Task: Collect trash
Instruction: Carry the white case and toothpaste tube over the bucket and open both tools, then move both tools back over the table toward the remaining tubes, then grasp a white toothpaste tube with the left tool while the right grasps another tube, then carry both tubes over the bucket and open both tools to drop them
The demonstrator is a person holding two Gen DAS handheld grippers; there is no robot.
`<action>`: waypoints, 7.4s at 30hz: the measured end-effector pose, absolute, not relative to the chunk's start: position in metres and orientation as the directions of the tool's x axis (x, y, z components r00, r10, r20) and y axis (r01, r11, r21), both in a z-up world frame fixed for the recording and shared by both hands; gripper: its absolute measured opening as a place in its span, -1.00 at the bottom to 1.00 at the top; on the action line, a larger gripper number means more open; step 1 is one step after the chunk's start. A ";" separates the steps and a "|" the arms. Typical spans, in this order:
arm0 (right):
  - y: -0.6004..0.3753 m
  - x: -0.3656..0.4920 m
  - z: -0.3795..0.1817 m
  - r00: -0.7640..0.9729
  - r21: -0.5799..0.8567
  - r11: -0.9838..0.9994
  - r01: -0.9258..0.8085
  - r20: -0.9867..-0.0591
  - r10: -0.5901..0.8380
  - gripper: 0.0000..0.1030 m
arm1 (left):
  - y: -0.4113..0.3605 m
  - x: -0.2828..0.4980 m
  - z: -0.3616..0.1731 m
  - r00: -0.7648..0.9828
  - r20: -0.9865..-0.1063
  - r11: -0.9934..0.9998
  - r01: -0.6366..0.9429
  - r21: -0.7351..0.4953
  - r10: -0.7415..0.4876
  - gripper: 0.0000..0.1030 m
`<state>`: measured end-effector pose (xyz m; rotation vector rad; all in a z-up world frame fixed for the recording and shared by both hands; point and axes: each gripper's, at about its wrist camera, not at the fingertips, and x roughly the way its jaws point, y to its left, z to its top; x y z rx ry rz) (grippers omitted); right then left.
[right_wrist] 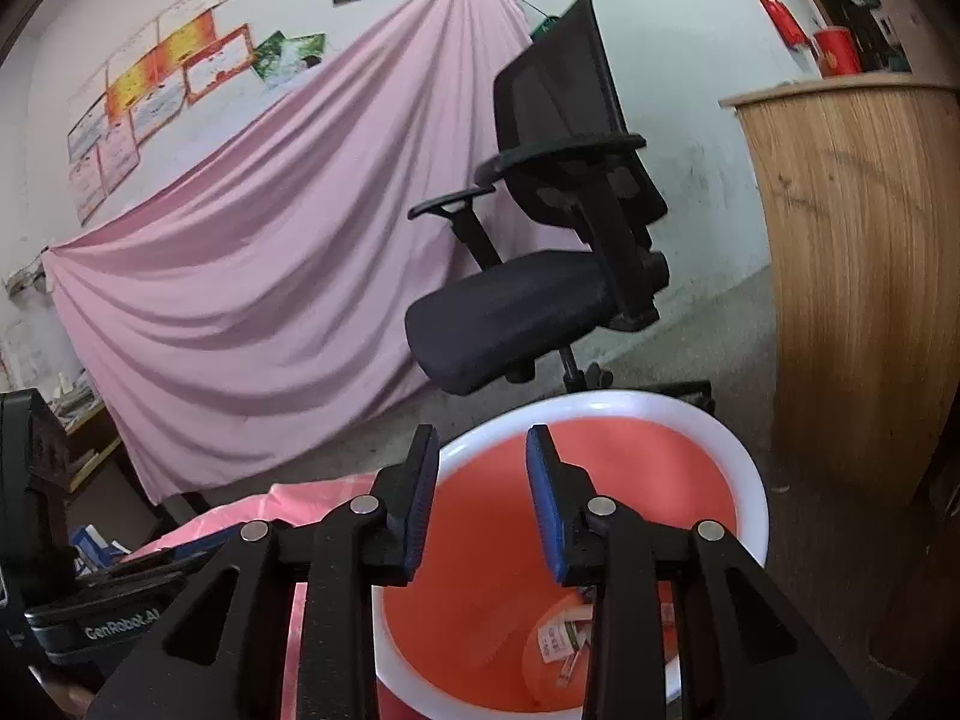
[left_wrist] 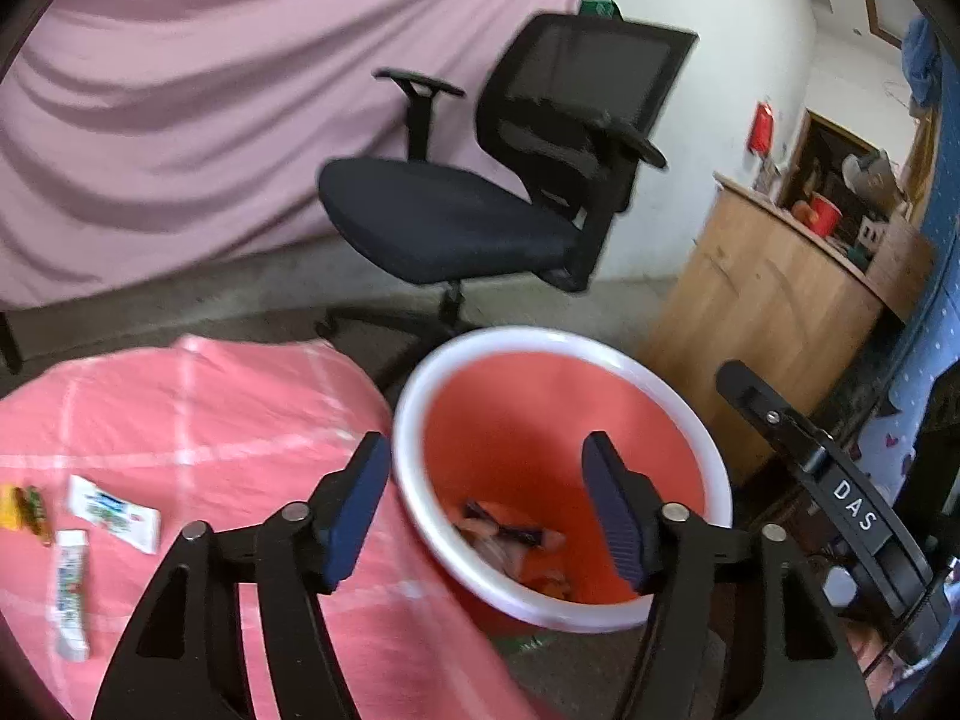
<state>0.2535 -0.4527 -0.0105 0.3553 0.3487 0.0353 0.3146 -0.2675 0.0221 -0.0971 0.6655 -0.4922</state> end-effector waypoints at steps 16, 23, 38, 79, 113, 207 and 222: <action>-0.375 0.236 0.025 0.981 0.254 0.955 -0.151 -0.078 0.176 1.00 | -0.152 0.262 0.058 0.926 -0.314 0.971 0.156 -0.182 -0.207 0.97; -0.331 0.229 0.032 0.959 0.168 0.945 -0.280 -0.002 0.285 1.00 | -0.098 0.235 0.056 0.968 -0.242 0.984 0.028 -0.174 -0.071 0.97; -0.242 0.233 0.019 0.902 -0.051 0.901 -0.430 -0.060 0.427 1.00 | -0.030 0.202 0.024 0.965 -0.254 0.986 -0.103 -0.133 0.067 0.97; -0.234 0.333 -0.037 0.672 0.135 0.890 -0.435 -0.609 0.421 0.13 | -0.087 0.318 -0.050 0.585 -0.797 0.984 0.165 -0.067 -0.152 -0.26; -0.162 0.330 -0.071 0.508 -0.083 0.757 -0.649 -0.788 0.349 -0.60 | -0.017 0.281 -0.045 0.630 -0.766 0.985 -0.012 -0.169 -0.124 -0.64; -0.447 0.248 0.000 0.951 0.279 0.958 0.070 -0.308 0.020 -0.62 | -0.294 0.292 0.037 0.742 -0.449 0.855 0.507 -0.111 -0.499 -0.64; -0.455 0.266 -0.015 0.905 0.291 0.952 0.096 -0.425 0.039 -0.59 | -0.305 0.315 0.017 0.659 -0.562 0.853 0.487 -0.188 -0.500 -0.62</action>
